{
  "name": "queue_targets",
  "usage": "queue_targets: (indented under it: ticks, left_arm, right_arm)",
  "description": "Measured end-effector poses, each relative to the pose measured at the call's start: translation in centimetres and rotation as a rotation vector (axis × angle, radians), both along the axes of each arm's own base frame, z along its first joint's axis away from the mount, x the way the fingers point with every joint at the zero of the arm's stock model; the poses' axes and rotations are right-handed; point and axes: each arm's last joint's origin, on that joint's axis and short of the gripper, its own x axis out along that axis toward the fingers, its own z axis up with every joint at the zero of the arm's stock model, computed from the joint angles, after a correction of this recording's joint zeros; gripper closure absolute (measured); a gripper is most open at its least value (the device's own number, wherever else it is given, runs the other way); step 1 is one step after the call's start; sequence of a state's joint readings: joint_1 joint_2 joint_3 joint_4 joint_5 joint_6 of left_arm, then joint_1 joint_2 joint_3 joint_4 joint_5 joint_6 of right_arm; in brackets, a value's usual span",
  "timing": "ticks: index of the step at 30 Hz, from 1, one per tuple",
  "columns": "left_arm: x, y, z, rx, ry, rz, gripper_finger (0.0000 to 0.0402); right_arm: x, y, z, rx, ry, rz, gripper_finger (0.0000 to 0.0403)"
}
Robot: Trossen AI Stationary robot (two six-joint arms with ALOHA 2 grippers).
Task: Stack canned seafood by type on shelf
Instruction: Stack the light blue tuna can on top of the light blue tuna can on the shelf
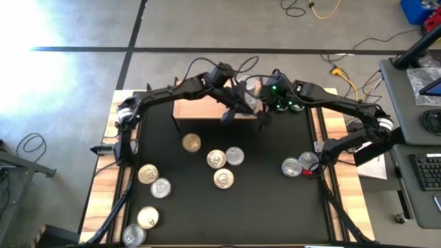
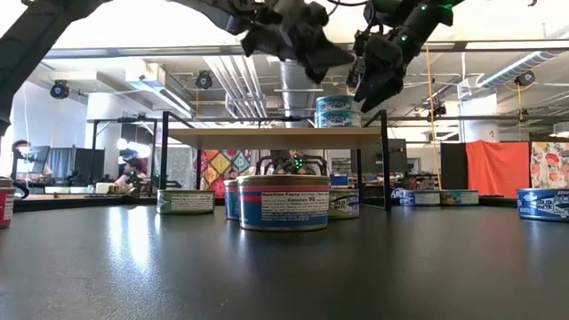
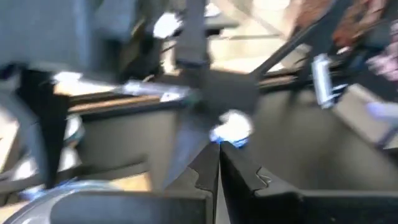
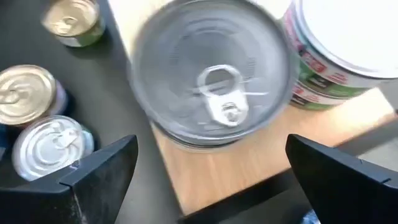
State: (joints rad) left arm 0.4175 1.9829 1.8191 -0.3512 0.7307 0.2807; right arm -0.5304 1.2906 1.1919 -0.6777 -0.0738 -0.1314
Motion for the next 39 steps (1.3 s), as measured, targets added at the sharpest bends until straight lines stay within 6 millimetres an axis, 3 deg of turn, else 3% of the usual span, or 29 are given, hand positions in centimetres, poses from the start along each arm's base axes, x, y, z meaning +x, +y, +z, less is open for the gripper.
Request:
queue_targets:
  ticks: [4, 8, 11, 18, 21, 25, 30, 34, 39]
  left_arm:
    - [-2.1, 0.4, 2.6, -0.027, -0.043, -0.034, 0.0401]
    - [-4.2, 1.7, 4.6, 0.078, -0.032, 0.166, 0.0401]
    - [-4.3, 2.2, 3.4, 0.135, 0.044, 0.292, 0.0401]
    - [-4.4, 1.9, -0.2, 0.071, 0.153, 0.314, 0.0401]
    - [-5.7, 1.3, -1.7, 0.035, 0.222, 0.337, 0.0401]
    - [-7.6, 0.2, -2.6, 0.076, 0.166, 0.463, 0.0401]
    - [-8.7, -0.4, -6.2, 0.105, 0.149, 0.602, 0.0401]
    - [-8.3, 0.9, -7.2, 0.137, 0.184, 0.771, 0.0401]
    - [-6.4, 1.3, -7.8, 0.123, 0.187, 0.658, 0.0401]
  right_arm:
    - [-0.5, 0.0, -0.1, -0.049, 0.068, -0.073, 0.0003]
    - [-1.1, 0.0, 0.2, -0.102, 0.103, -0.138, 0.0003]
    - [-1.2, 0.0, 0.4, -0.122, 0.098, -0.141, 0.0003]
    - [-1.1, -0.8, 0.6, -0.246, 0.110, -0.281, 0.0003]
    - [-0.9, -0.9, 0.0, -0.242, 0.116, -0.278, 0.0003]
    - [-0.9, -0.9, -0.1, -0.240, 0.121, -0.277, 0.0003]
    - [-1.2, -0.7, 0.5, -0.225, 0.155, -0.271, 0.0003]
    - [-1.5, -0.5, 2.1, -0.224, 0.159, -0.270, 0.0003]
    - [-1.7, 0.1, 3.8, -0.218, 0.143, -0.258, 0.0003]
